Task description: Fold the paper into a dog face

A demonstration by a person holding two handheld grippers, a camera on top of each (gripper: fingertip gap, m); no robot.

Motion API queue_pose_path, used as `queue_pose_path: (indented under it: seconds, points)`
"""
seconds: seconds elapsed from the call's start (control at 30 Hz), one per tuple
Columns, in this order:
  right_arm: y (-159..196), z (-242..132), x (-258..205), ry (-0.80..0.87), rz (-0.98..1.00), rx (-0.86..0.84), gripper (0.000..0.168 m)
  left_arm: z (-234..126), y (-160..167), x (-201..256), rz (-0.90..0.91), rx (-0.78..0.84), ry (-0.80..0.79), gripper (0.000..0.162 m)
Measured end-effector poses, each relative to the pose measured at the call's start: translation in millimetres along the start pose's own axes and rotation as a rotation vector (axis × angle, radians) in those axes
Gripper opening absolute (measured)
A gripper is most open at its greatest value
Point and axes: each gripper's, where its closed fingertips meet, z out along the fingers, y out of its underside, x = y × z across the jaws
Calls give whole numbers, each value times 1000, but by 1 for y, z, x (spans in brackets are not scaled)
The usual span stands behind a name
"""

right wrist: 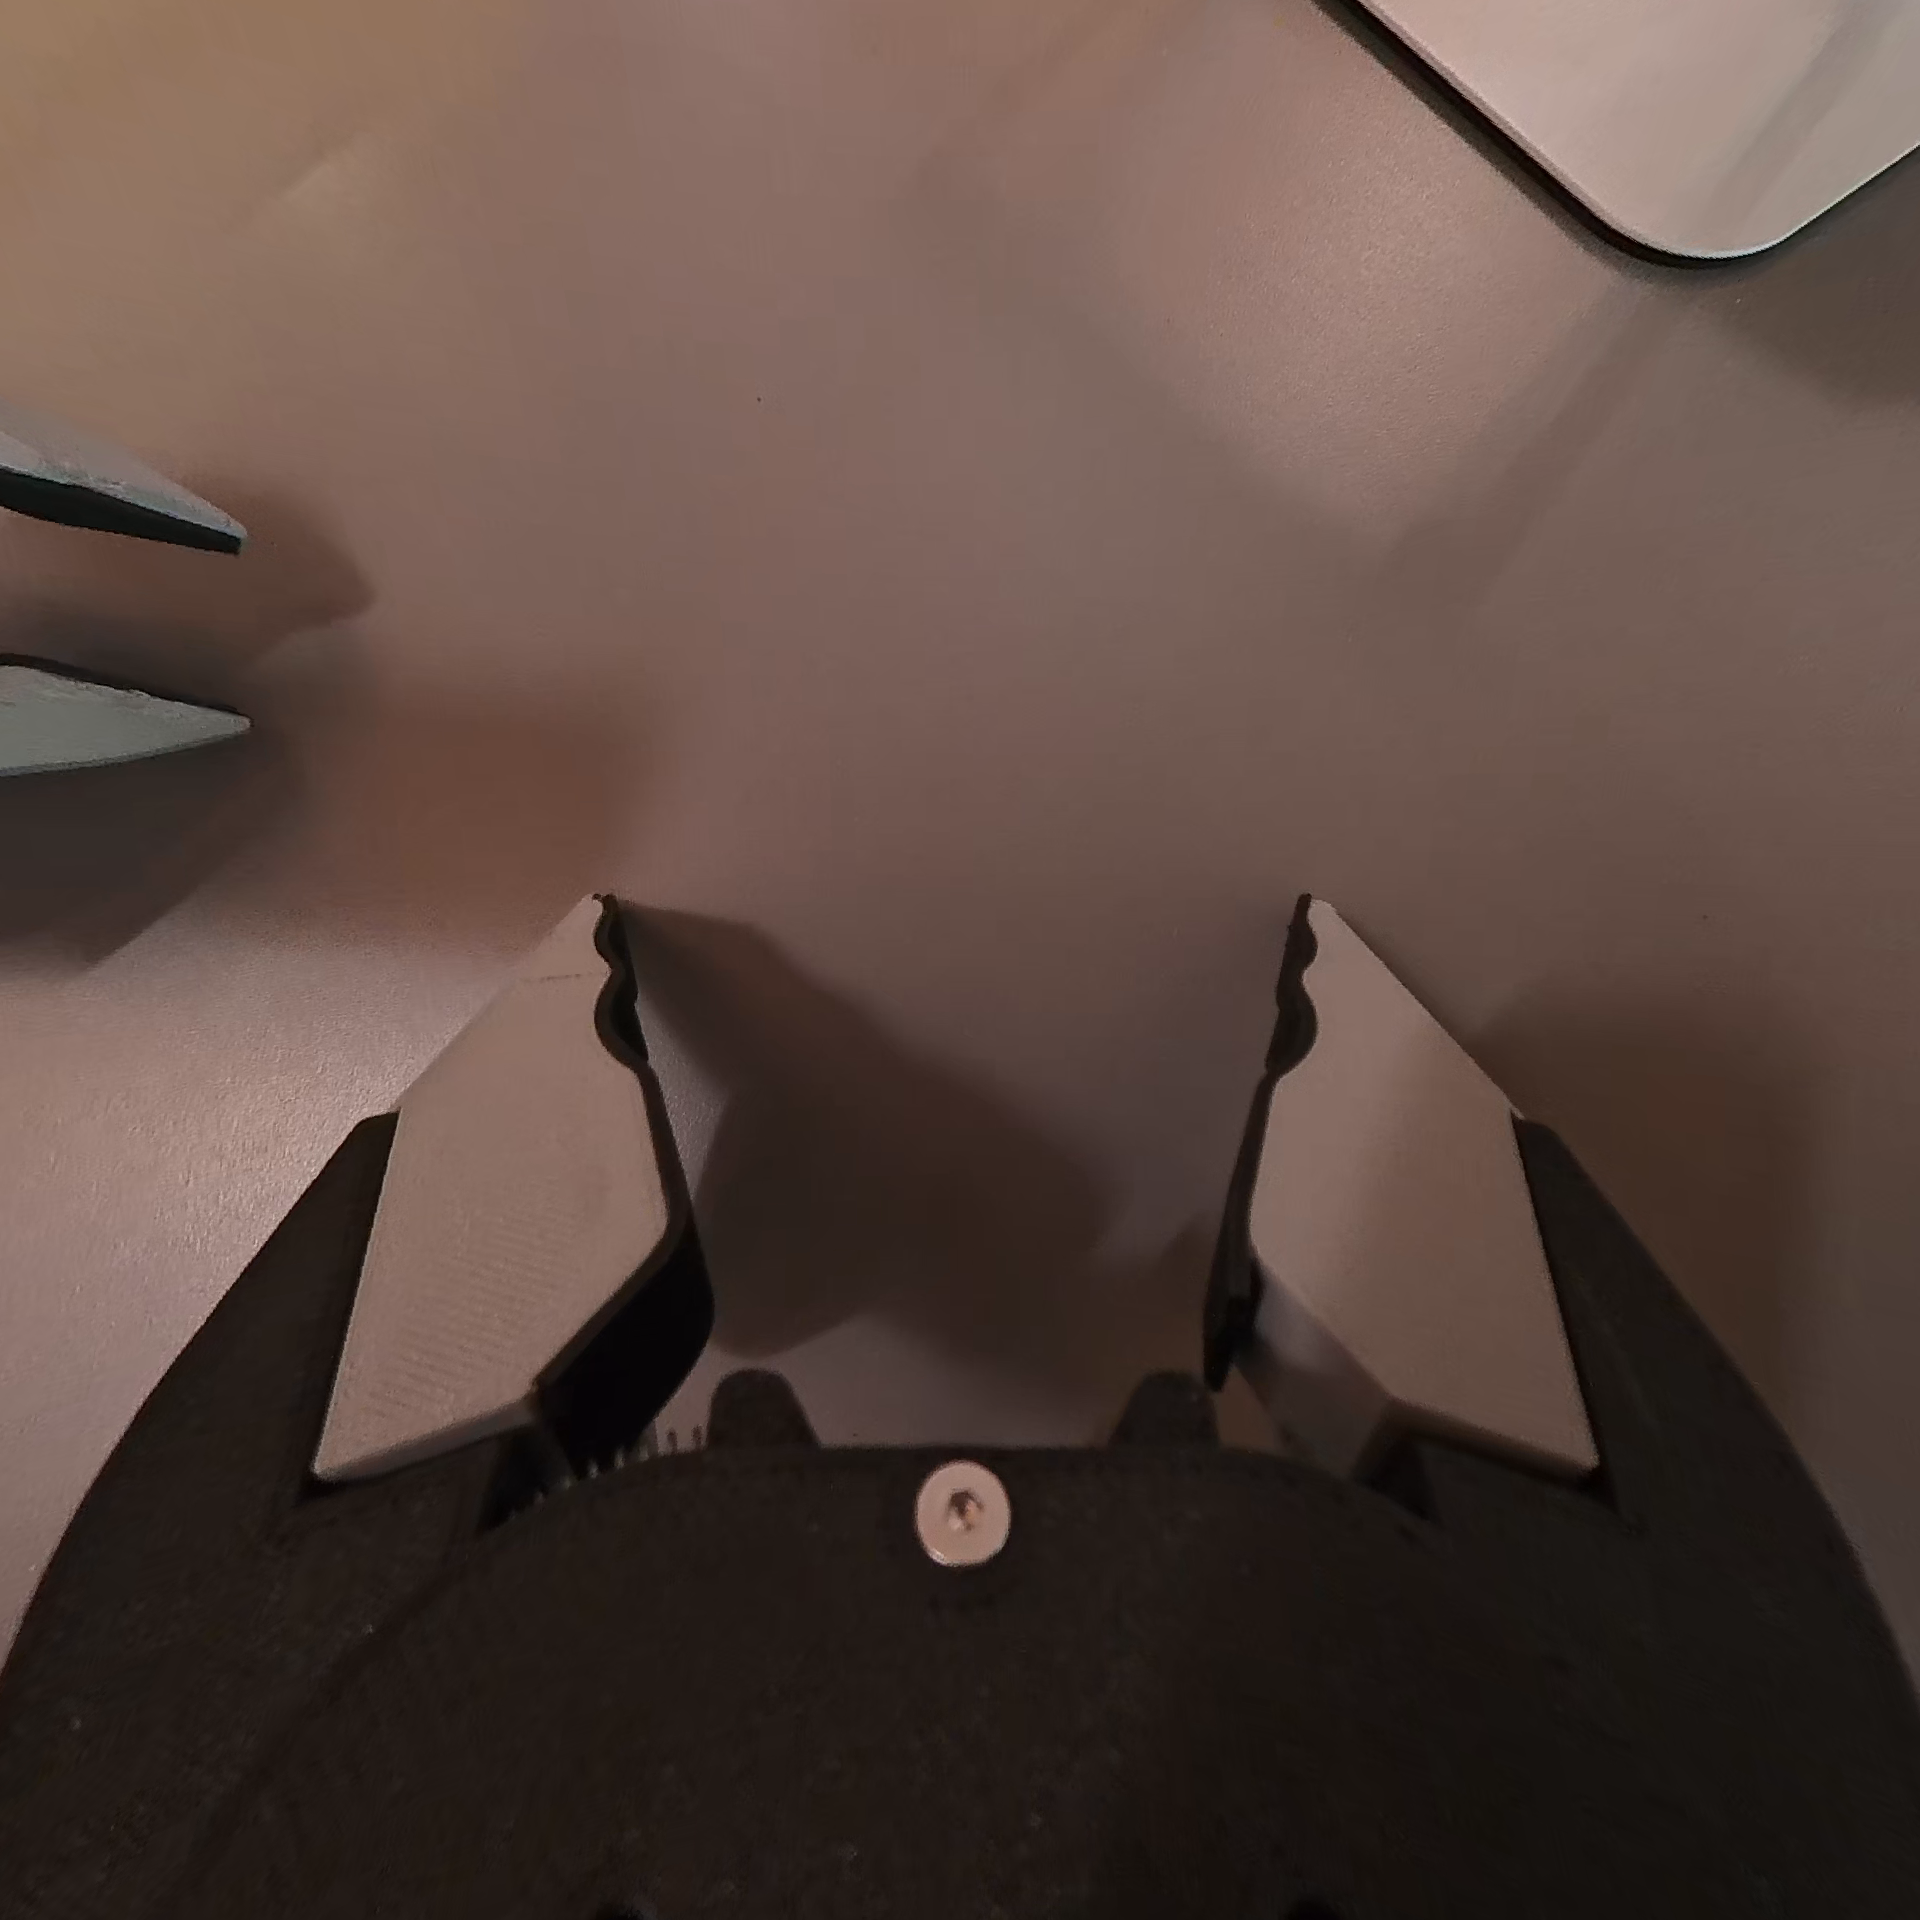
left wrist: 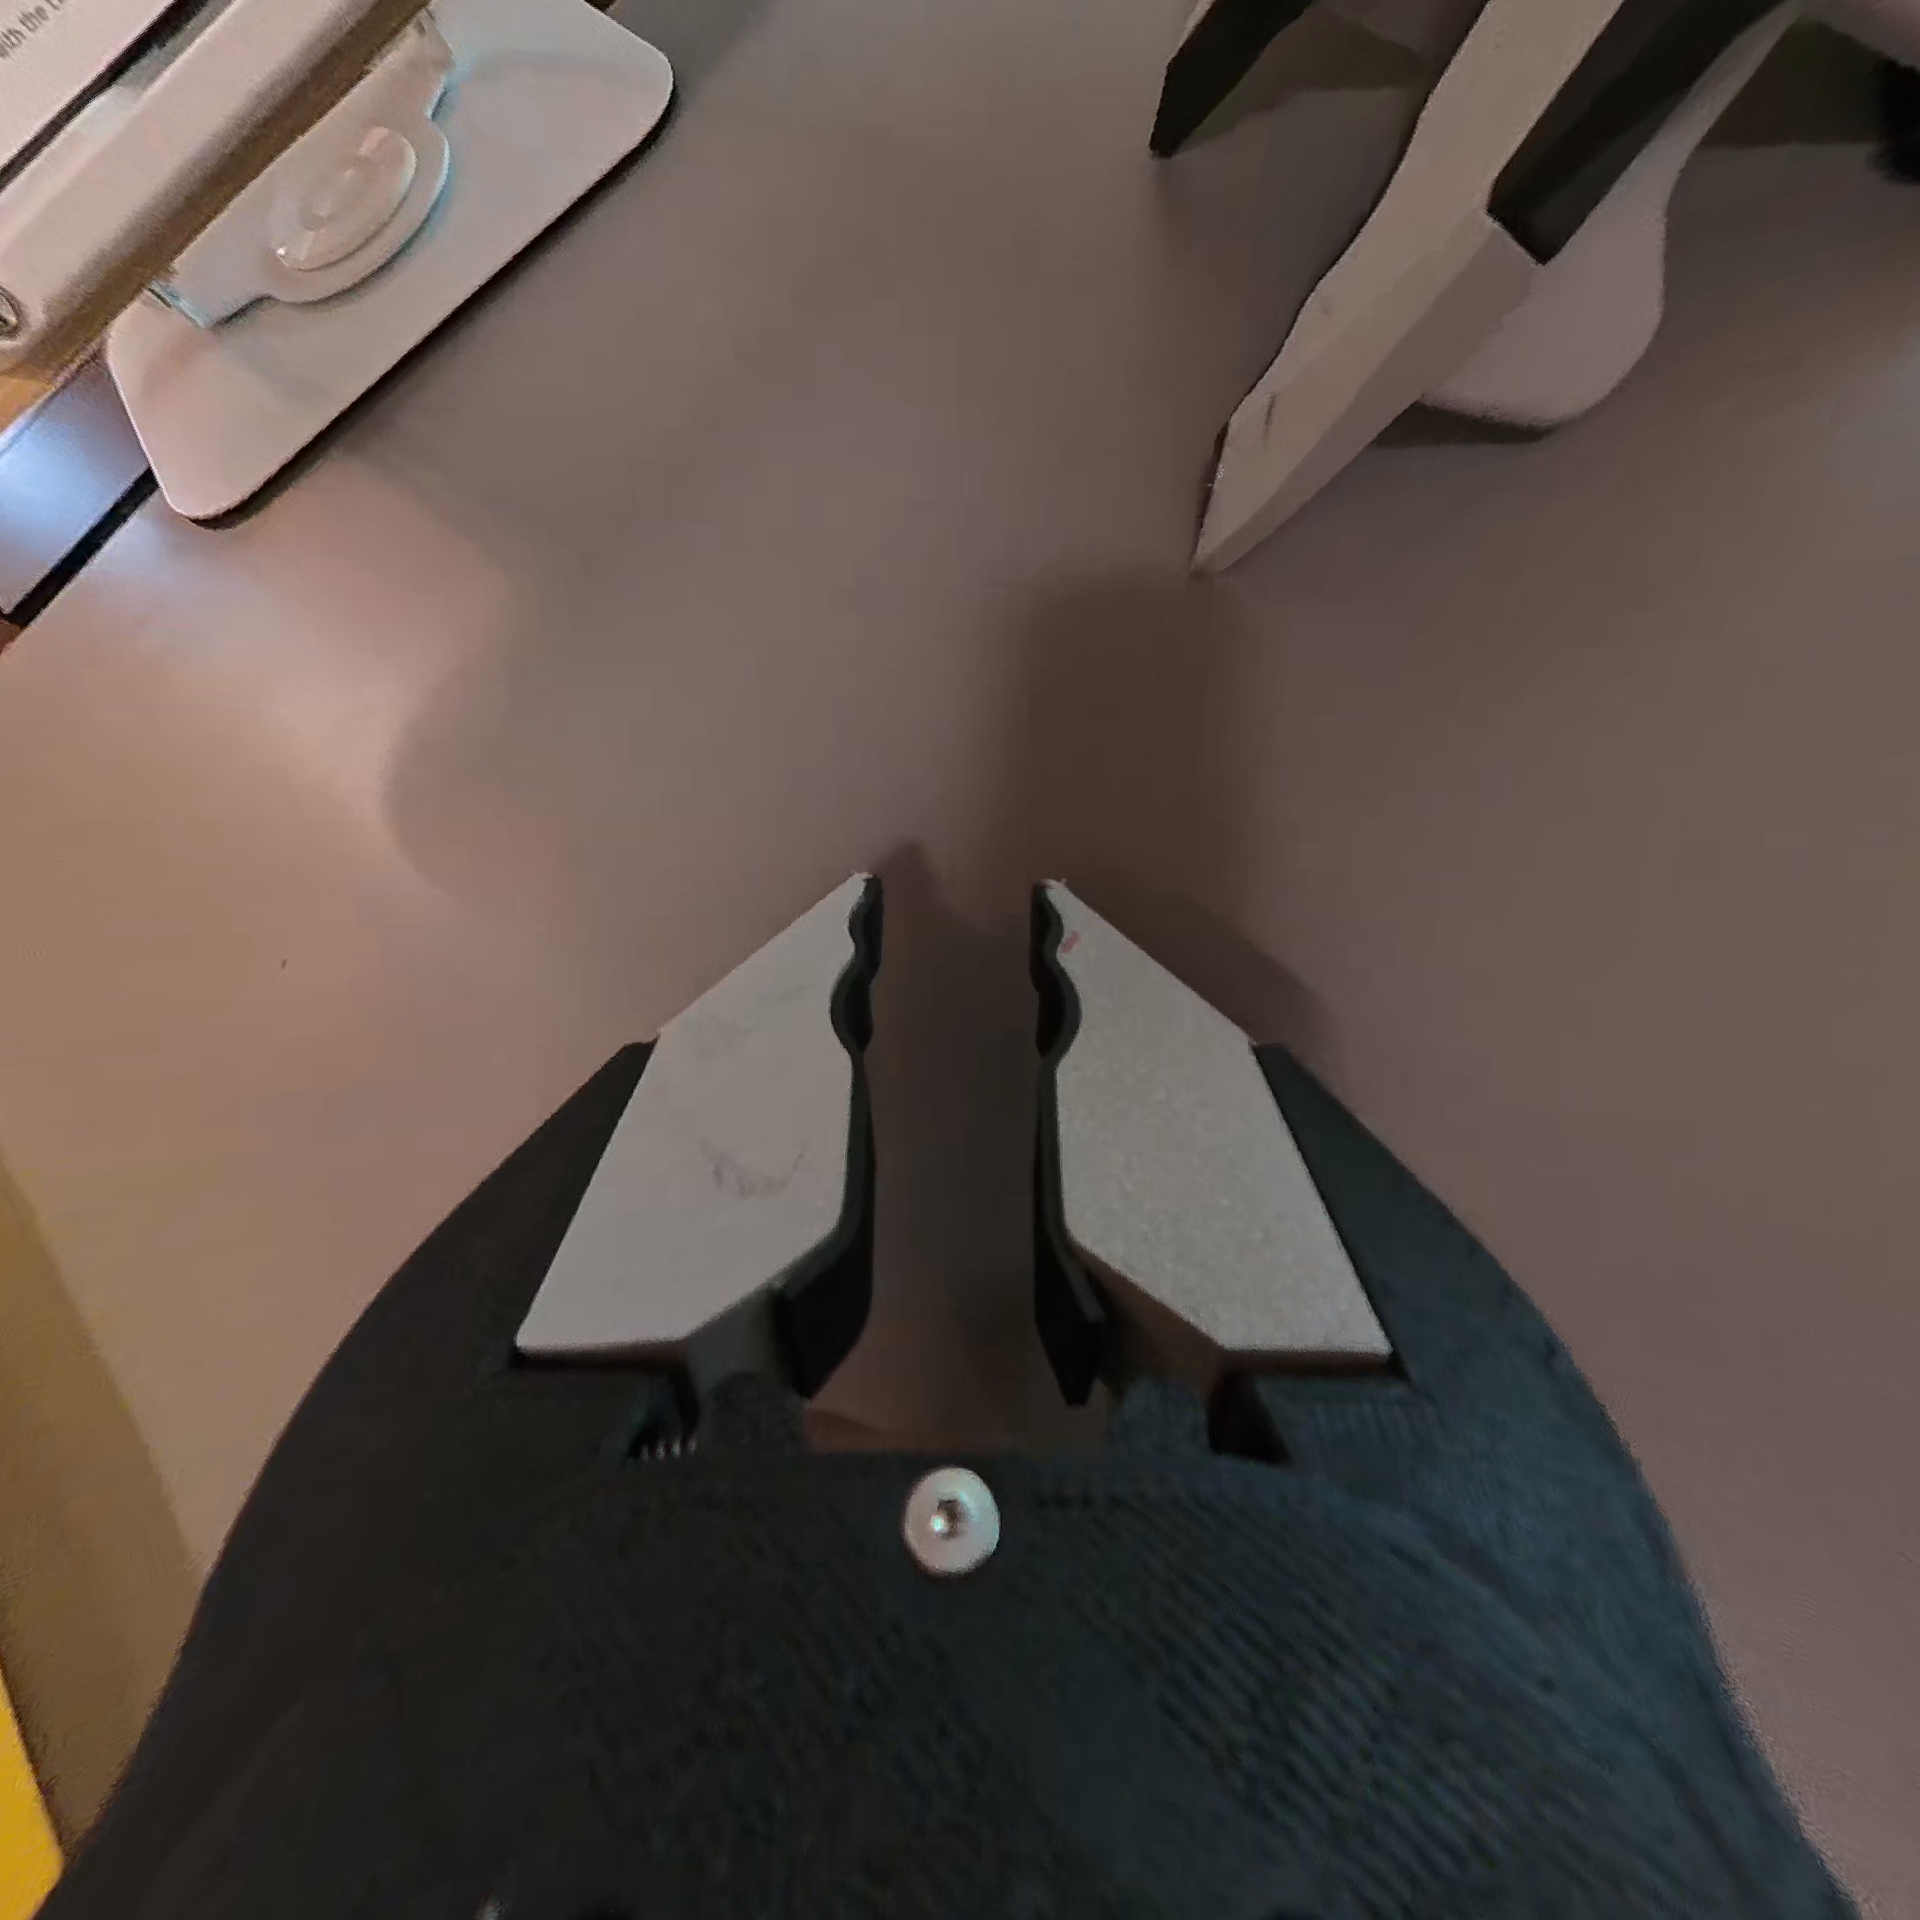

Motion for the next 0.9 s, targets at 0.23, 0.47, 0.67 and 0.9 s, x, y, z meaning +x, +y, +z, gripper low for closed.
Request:
queue_pose_path:
  seconds: [0.23,0.47,0.67,0.9]
  points:
    - [0,0,0,0,0,0,120,2,0,1,80,-9,-58,20]
    - [0,0,0,0,0,0,120,2,0,1,18,-9,-8,23]
    - [0,0,0,0,0,0,120,0,-4,8,-60,30,135,32]
    - [0,0,0,0,0,0,120,3,-1,-1,-157,8,138,33]
